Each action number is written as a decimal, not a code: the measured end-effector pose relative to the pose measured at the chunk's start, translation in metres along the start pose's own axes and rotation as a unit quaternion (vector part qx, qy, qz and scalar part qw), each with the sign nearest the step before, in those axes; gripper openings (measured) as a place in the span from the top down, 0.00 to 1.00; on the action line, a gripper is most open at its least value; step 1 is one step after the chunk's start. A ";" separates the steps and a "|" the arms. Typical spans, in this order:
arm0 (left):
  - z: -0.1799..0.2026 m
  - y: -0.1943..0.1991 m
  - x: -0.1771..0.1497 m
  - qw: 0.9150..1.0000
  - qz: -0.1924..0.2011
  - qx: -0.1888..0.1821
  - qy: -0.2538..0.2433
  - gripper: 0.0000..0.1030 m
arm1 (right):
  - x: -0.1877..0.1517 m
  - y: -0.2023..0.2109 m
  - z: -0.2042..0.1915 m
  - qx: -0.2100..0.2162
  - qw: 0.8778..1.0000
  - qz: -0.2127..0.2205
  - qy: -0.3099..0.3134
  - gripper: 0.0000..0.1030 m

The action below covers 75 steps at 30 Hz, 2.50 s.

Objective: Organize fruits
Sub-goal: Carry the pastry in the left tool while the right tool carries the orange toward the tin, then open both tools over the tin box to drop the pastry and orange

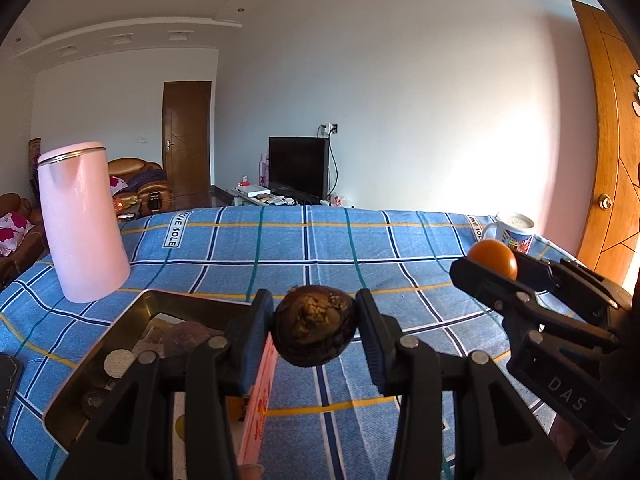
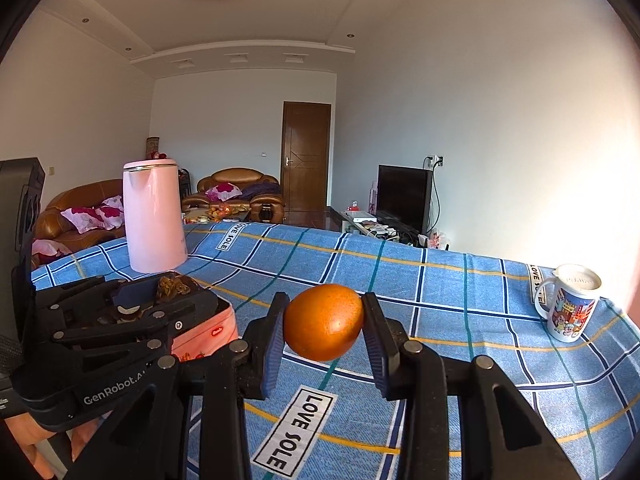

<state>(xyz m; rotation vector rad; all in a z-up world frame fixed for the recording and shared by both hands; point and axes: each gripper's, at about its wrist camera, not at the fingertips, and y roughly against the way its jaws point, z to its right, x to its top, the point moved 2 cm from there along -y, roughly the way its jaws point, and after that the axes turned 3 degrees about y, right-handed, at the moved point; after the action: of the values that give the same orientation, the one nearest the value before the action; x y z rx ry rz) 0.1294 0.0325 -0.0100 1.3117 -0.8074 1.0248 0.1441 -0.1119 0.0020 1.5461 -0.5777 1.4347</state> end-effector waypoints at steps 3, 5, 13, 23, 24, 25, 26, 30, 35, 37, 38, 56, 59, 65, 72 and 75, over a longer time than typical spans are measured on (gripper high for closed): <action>-0.007 0.004 0.001 1.000 0.002 0.005 0.002 0.57 | 0.005 0.000 -0.009 0.008 1.000 0.005 0.004 0.63; -0.012 0.007 0.001 1.000 0.001 0.008 0.004 0.57 | 0.008 -0.001 -0.015 0.014 1.000 0.007 0.006 0.63; -0.034 0.019 0.002 1.000 0.002 0.023 0.011 0.57 | 0.015 -0.006 -0.033 0.036 0.999 0.009 0.010 0.63; -0.058 0.033 0.007 0.999 0.006 0.043 0.015 0.57 | 0.023 -0.017 -0.055 0.061 0.998 0.008 0.012 0.63; -0.061 0.034 0.007 0.999 0.007 0.047 0.016 0.57 | 0.024 -0.018 -0.057 0.064 0.998 0.007 0.013 0.63; -0.064 0.036 0.007 0.999 0.007 0.050 0.016 0.57 | 0.024 -0.019 -0.060 0.068 0.998 0.007 0.014 0.63; -0.067 0.037 0.007 0.998 0.006 0.052 0.017 0.57 | 0.025 -0.021 -0.063 0.071 0.997 0.007 0.016 0.63; -0.079 0.043 0.006 0.998 0.005 0.066 0.020 0.57 | 0.029 -0.027 -0.074 0.084 0.996 0.007 0.018 0.63; -0.094 0.047 0.006 0.997 0.002 0.078 0.025 0.57 | 0.033 -0.033 -0.090 0.098 0.995 0.005 0.026 0.63; -0.099 0.048 0.005 0.996 0.001 0.082 0.026 0.57 | 0.034 -0.036 -0.095 0.102 0.994 0.004 0.029 0.63; -0.102 0.048 0.005 0.996 0.000 0.083 0.027 0.57 | 0.034 -0.036 -0.097 0.104 0.994 0.003 0.029 0.63; -0.145 0.044 -0.003 0.994 -0.035 0.091 0.045 0.57 | 0.029 -0.074 -0.147 0.135 0.988 -0.057 0.042 0.63; -0.151 0.040 -0.006 0.994 -0.044 0.092 0.048 0.57 | 0.024 -0.086 -0.152 0.137 0.986 -0.083 0.039 0.63; -0.155 0.035 -0.010 0.993 -0.060 0.090 0.046 0.57 | 0.008 -0.107 -0.154 0.142 0.980 -0.136 0.027 0.63; -0.153 0.028 -0.015 0.992 -0.080 0.085 0.044 0.57 | -0.003 -0.116 -0.161 0.142 0.974 -0.172 0.046 0.62; -0.154 0.027 -0.015 0.992 -0.082 0.088 0.047 0.55 | -0.004 -0.115 -0.162 0.144 0.972 -0.176 0.053 0.62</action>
<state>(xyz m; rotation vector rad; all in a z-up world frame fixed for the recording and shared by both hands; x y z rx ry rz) 0.0859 0.1819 -0.0318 1.4418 -0.5381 1.0354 0.1553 0.0792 -0.0531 1.6840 -0.0229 1.3542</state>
